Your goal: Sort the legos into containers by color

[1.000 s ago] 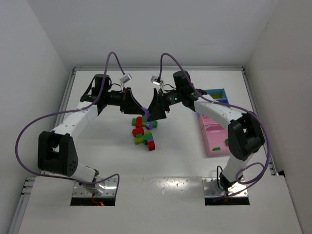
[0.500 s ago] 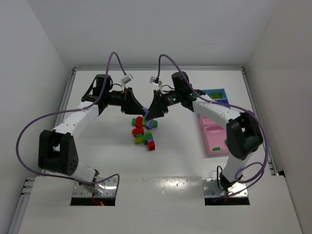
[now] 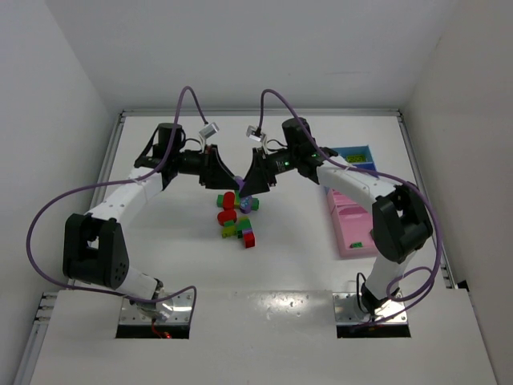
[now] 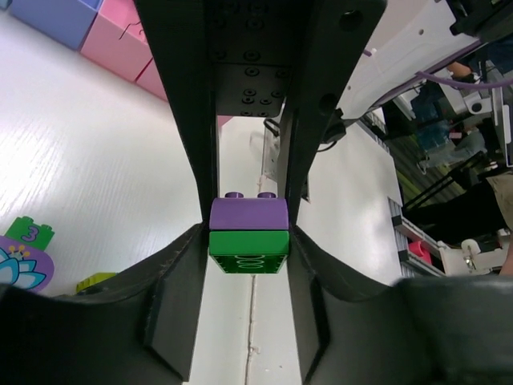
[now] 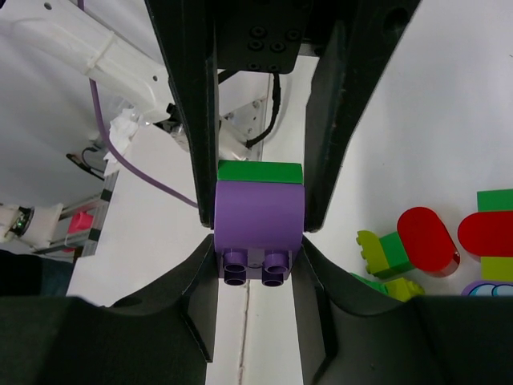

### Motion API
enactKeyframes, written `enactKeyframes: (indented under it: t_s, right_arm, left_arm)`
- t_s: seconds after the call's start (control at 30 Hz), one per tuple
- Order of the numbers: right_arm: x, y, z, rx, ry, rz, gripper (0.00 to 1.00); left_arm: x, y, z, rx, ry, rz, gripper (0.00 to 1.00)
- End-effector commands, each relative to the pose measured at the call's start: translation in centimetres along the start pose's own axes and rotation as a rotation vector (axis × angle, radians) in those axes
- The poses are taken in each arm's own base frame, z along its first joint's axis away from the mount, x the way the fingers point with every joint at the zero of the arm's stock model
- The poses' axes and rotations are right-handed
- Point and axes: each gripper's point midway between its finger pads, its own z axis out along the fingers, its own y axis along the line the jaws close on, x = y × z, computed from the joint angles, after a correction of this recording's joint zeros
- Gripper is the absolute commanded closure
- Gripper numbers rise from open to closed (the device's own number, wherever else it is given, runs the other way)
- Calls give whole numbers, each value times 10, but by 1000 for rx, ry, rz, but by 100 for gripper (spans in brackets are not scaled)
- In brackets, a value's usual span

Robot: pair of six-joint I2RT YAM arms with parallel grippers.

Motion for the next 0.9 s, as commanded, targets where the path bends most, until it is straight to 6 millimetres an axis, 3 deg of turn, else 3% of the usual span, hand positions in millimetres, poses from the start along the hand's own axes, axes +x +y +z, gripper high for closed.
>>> enactKeyframes:
  t_s: [0.0,0.03,0.13,0.4,0.87]
  right_arm:
    - [-25,18,-5,-29,-38,-134,96]
    - [-25,18,-5,-29,-38,-134,96]
    - [-22,17,-5,-28,-35,-125,96]
    - [-20,18,-5,-37,-30,-117,97]
    - [-20,13,-24,-5,-52,-108,97]
  left_arm:
    - [0,-9,2,25,4,30,49]
    - [0,-9,2,25,4,30,43]
    - [1,-6,3,24,6,21,37]
    - [4,-6,3,33,9,12,41]
    - [7,-5,3,33,11,12,41]
